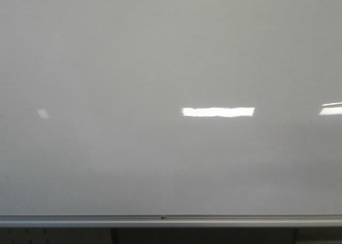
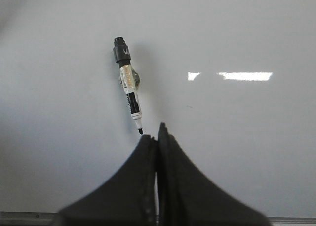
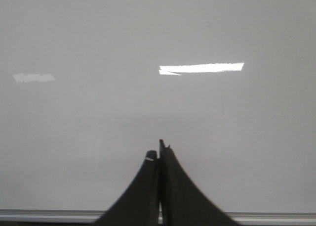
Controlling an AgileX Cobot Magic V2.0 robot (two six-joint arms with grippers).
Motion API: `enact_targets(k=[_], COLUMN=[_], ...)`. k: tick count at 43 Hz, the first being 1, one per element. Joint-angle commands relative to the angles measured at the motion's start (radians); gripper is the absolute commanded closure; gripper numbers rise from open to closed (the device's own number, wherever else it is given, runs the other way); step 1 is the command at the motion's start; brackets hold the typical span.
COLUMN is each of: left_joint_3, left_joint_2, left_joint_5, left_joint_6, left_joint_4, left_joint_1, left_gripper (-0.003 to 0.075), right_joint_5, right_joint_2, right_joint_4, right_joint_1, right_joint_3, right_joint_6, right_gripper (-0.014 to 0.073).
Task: Write number 1 on whiteboard
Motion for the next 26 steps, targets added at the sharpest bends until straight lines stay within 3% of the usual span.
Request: enact_targets(k=[1, 26], left_joint_3=[0.025, 0.025], left_joint_2=[-0.018, -0.018], left_joint_5=[-0.078, -0.093], left_joint_6=[-0.005, -0.005], left_joint_4=[-0.003, -0.003], left_joint_1=[0.000, -0.008], left_gripper=[0.0741, 0.0741], right_joint_5=[-0.077, -0.080], right_joint_2=[-0.018, -0.018], right_joint_4=[-0.007, -0.007], right_joint_1=[-0.006, -0.006], right_joint_3=[-0.023, -0.023], right_joint_6=[0.001, 0.001], right_gripper=[0.0653, 0.0653])
